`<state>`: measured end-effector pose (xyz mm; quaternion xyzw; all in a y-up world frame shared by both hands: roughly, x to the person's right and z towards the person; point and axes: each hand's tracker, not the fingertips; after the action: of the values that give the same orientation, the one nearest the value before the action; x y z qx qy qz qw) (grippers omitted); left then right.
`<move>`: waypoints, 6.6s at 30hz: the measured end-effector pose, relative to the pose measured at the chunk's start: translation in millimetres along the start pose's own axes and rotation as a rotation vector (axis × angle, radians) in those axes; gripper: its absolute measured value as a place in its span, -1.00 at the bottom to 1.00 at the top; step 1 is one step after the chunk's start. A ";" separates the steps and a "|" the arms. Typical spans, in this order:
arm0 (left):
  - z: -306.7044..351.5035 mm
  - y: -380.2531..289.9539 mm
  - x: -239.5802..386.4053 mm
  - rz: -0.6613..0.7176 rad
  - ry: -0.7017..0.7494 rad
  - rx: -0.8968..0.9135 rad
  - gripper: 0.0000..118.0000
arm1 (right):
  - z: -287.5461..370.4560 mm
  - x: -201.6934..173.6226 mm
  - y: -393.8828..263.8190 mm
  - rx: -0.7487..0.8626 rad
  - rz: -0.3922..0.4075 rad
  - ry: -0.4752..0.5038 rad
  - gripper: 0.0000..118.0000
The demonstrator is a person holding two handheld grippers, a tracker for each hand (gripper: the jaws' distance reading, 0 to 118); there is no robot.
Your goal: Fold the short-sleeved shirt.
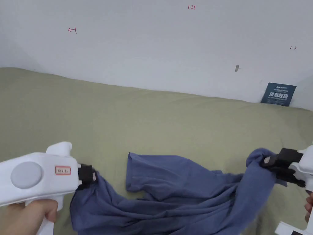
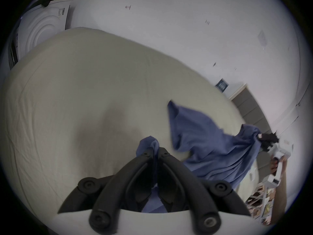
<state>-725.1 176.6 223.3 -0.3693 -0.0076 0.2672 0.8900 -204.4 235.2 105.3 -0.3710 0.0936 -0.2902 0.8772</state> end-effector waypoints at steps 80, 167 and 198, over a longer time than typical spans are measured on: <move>262.1 -126.6 48.9 -0.418 0.173 0.284 0.60 | 186.3 37.9 -77.2 0.389 0.066 -0.197 0.52; 139.9 -248.7 -5.2 -0.179 0.246 -0.319 -0.87 | -283.7 -146.4 -12.9 -0.498 1.014 -0.128 -0.84; 184.0 -82.3 19.4 -0.250 0.034 0.064 -0.87 | -6.2 -187.8 66.4 0.203 0.783 0.134 -0.91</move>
<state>-708.5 258.1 408.0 -0.3414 -0.0300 0.1479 0.9277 -330.4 377.1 44.5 -0.1992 0.2558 0.0345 0.9453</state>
